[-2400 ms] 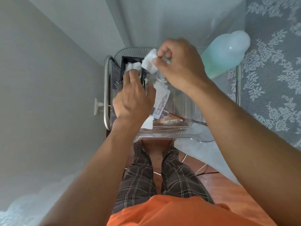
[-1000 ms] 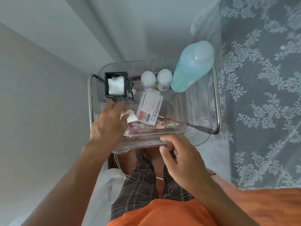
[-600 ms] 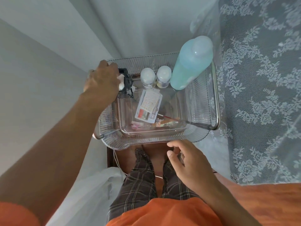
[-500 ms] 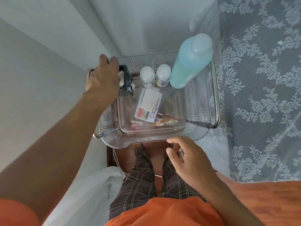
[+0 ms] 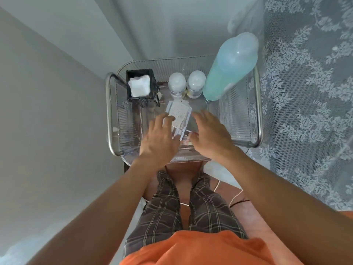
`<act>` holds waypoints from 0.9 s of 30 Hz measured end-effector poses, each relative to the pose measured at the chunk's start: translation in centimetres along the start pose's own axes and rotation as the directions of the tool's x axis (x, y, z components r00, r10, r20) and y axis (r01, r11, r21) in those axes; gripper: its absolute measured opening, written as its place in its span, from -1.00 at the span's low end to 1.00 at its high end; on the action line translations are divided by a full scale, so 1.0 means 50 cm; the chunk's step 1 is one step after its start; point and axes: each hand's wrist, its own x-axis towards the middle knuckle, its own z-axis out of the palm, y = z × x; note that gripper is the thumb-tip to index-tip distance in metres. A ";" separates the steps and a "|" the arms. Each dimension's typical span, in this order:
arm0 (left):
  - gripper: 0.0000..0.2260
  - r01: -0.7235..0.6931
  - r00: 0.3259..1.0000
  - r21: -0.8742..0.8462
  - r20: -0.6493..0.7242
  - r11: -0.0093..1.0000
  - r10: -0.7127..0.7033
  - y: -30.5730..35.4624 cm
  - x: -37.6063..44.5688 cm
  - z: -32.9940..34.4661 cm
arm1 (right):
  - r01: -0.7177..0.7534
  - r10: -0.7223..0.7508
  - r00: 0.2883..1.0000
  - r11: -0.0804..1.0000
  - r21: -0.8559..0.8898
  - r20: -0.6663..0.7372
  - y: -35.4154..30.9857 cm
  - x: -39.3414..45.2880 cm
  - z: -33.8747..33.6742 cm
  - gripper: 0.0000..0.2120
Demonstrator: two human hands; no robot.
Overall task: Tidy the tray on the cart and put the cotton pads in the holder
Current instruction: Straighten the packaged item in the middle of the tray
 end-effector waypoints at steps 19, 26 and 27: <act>-0.19 0.042 0.935 0.236 0.334 0.971 -0.121 -0.048 0.054 0.140 | 0.002 0.020 0.987 0.990 -0.142 0.158 0.065 0.067 0.125 -0.10; -0.22 0.025 0.939 0.201 0.332 0.979 -0.092 -0.055 0.051 0.144 | -0.016 0.032 0.991 0.993 -0.119 0.131 0.060 0.069 0.137 -0.12; -0.22 0.027 0.935 0.204 0.340 0.979 -0.097 -0.055 0.051 0.142 | -0.017 0.036 0.990 0.991 -0.131 0.140 0.059 0.066 0.133 -0.13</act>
